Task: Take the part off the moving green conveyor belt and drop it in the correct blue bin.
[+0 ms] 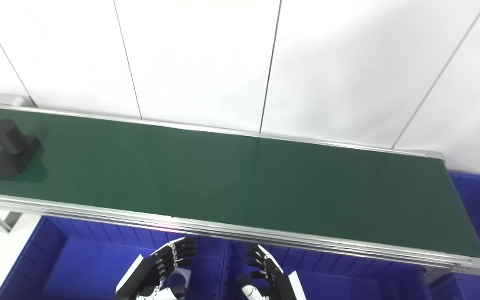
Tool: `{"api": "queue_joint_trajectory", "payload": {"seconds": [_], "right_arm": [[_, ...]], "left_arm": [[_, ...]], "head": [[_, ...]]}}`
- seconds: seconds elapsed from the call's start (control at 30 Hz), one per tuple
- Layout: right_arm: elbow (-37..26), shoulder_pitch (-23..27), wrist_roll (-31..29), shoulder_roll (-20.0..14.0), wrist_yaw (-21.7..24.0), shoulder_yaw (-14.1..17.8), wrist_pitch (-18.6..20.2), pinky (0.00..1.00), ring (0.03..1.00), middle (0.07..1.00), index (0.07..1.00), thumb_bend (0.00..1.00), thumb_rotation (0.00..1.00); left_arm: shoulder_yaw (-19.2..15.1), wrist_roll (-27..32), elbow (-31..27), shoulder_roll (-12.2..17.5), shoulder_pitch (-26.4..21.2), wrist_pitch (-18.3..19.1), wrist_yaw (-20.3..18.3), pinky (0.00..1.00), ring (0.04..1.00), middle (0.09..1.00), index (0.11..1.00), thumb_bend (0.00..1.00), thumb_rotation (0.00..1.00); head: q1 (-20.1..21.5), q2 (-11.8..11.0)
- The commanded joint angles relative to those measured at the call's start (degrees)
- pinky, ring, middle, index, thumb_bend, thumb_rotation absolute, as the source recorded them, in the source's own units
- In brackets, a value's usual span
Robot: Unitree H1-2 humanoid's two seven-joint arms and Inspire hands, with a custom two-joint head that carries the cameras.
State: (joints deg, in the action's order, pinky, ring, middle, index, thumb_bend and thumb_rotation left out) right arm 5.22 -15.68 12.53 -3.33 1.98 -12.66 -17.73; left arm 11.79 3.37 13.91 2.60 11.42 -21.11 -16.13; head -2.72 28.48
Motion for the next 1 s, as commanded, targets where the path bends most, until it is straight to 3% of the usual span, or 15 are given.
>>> {"api": "queue_joint_trajectory", "payload": {"seconds": [0.0, 0.43, 0.97], "right_arm": [[-0.46, 0.72, -0.99, 0.01, -0.37, 0.31, -4.24, 0.7, 0.803, 0.842, 0.872, 0.43, 0.65], [4.4, 2.68, -3.43, -2.08, -0.08, 1.87, -8.42, 0.69, 0.806, 0.856, 0.881, 0.41, 0.68], [5.16, 3.52, -4.7, -3.16, -0.27, 2.21, -9.1, 0.67, 0.801, 0.86, 0.892, 0.41, 0.73]], "left_arm": [[0.21, 0.12, -0.16, -0.65, -1.32, -2.86, -0.17, 0.78, 0.83, 0.829, 0.825, 0.93, 0.45], [0.59, -1.99, 5.27, -3.22, -3.66, -5.55, 0.9, 0.72, 0.772, 0.797, 0.797, 0.97, 0.41], [0.7, -3.08, 7.9, -4.24, -5.28, -5.81, 1.46, 0.68, 0.746, 0.778, 0.783, 0.94, 0.4]], "head": [[-0.36, -0.17], [-12.35, -5.33], [-14.69, -6.21]]}}
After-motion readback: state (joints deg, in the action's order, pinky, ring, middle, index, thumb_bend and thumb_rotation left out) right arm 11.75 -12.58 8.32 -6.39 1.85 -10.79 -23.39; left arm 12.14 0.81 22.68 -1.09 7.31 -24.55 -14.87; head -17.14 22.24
